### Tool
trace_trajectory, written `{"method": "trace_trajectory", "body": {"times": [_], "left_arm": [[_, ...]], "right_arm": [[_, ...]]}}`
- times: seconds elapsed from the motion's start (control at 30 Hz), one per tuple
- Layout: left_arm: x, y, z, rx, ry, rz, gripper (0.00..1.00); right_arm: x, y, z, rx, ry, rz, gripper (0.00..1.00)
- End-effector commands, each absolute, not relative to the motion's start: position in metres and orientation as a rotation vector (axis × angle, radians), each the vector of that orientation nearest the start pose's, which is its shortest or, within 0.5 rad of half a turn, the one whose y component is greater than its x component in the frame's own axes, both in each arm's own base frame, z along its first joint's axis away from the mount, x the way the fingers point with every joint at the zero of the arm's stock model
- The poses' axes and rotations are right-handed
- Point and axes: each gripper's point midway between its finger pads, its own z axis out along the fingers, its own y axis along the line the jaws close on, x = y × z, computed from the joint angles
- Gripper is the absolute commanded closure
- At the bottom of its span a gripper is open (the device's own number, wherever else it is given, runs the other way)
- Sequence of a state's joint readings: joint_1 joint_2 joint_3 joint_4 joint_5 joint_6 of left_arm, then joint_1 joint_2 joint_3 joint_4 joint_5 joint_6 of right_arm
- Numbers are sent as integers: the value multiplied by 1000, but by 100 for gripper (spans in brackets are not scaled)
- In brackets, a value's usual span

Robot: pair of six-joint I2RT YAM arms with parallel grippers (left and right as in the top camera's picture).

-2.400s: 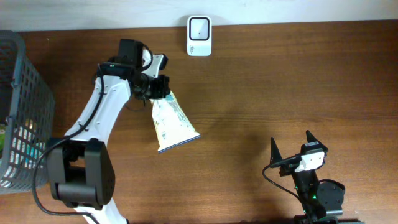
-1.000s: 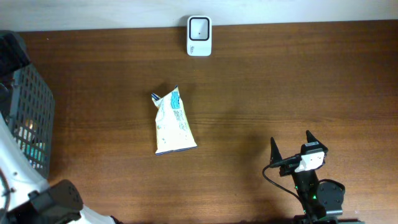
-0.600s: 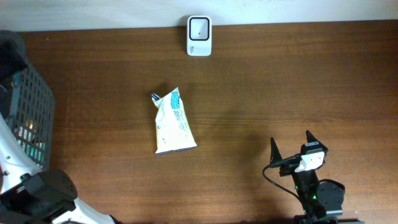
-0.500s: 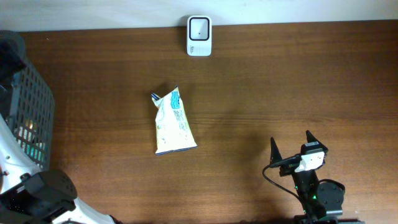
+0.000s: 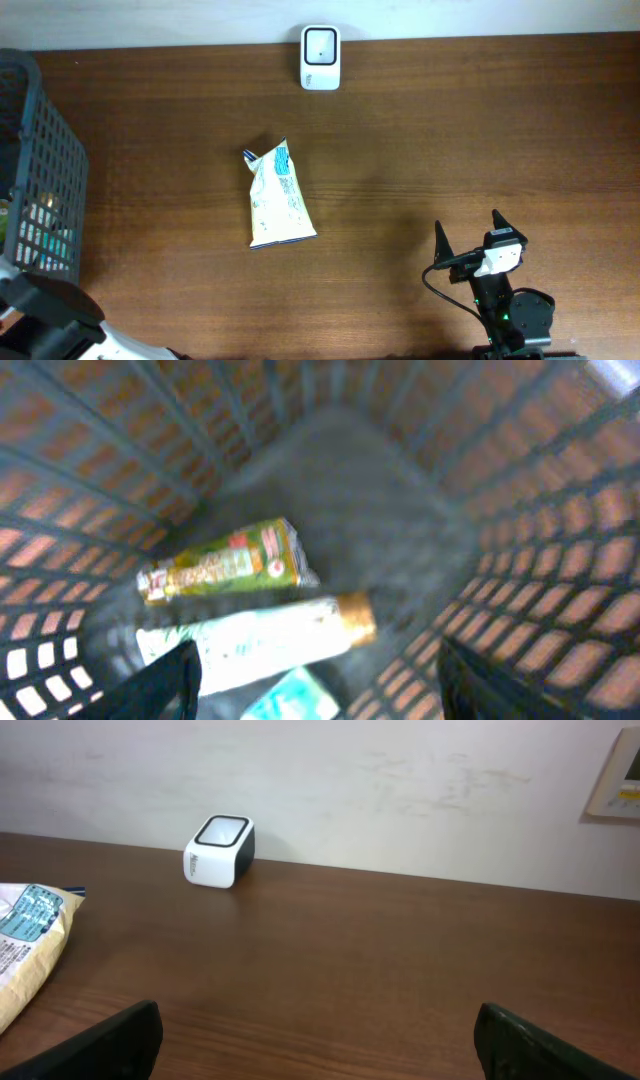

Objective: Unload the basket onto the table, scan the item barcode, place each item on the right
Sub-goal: 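Reach the left gripper back into the basket and grasp the green tea pack, then place the green tea pack beside the white snack bag with the left gripper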

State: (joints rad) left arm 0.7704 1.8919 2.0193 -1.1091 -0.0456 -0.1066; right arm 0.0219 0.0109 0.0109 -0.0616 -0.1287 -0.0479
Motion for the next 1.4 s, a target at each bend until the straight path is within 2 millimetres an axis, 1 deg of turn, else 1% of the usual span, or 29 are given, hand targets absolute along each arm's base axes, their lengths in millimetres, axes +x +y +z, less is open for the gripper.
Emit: {"method": "trace_trajectory", "body": {"times": [0.0, 0.07, 0.1, 0.13, 0.2, 0.23, 0.3, 0.33, 0.43, 0.5, 0.6, 0.67, 0.73, 0.77, 0.83, 0.87, 0.9, 0.93, 0.97, 1.0, 1.03, 1.07, 1.1, 1.17, 1.2, 1.23, 1.27, 1.3, 1.37], "left_arm": [[337, 337, 202, -726, 2566, 379, 28], [335, 352, 186, -614, 2591, 472, 23], [337, 362, 175, -489, 2607, 526, 26], [337, 366, 166, -407, 2624, 555, 27], [333, 371, 136, -204, 2707, 580, 28], [329, 371, 122, -183, 2741, 551, 33], [322, 380, 99, -194, 2769, 539, 35], [319, 384, 92, -164, 2785, 545, 34], [319, 396, 87, -114, 2779, 584, 29], [316, 400, 81, 14, 2808, 602, 25], [304, 406, 65, 12, 2850, 590, 25], [289, 414, 50, -15, 2914, 614, 25], [285, 416, 43, -26, 2926, 600, 28], [285, 416, 41, -28, 2930, 595, 32], [288, 414, 41, -21, 2917, 575, 58], [290, 412, 41, -23, 2909, 561, 83], [292, 411, 41, -21, 2898, 545, 98], [294, 409, 41, -16, 2895, 540, 100], [299, 406, 41, -8, 2892, 539, 100], [304, 406, 44, -41, 2873, 547, 100], [310, 407, 50, -102, 2842, 560, 100], [321, 408, 67, -201, 2780, 582, 100], [332, 409, 84, -249, 2729, 600, 100], [358, 404, 134, -278, 2600, 638, 100], [374, 396, 169, -252, 2513, 646, 100], [393, 382, 223, -242, 2382, 660, 100], [401, 373, 263, -255, 2286, 682, 100], [404, 365, 294, -273, 2208, 690, 100], [405, 336, 368, -325, 2025, 673, 100]], "right_arm": [[244, 27, 159, -147, 1630, 87, 2], [244, 27, 159, -147, 1630, 88, 2], [244, 27, 159, -147, 1630, 87, 2], [244, 27, 159, -147, 1630, 87, 2], [244, 27, 159, -147, 1630, 87, 1], [244, 27, 159, -147, 1630, 87, 2], [244, 27, 159, -147, 1629, 88, 2], [244, 27, 159, -147, 1630, 88, 2], [244, 27, 159, -147, 1630, 88, 2], [244, 27, 159, -147, 1630, 87, 2], [244, 27, 159, -147, 1629, 88, 1], [244, 27, 159, -147, 1629, 87, 2], [244, 27, 159, -147, 1630, 87, 1], [244, 27, 159, -147, 1630, 87, 1], [244, 27, 159, -147, 1629, 88, 1], [244, 27, 159, -147, 1630, 87, 1], [244, 27, 159, -147, 1629, 87, 1], [244, 27, 159, -147, 1629, 88, 1], [244, 27, 159, -147, 1630, 87, 2], [244, 27, 159, -147, 1629, 88, 2], [244, 27, 159, -147, 1630, 87, 1], [244, 27, 159, -147, 1630, 87, 2], [244, 27, 159, -147, 1629, 88, 2], [244, 27, 159, -147, 1630, 88, 1], [244, 27, 159, -147, 1630, 88, 2], [244, 27, 159, -147, 1630, 88, 2], [244, 27, 159, -147, 1630, 88, 1], [244, 27, 159, -147, 1630, 87, 2], [244, 27, 159, -147, 1630, 87, 2]]}}
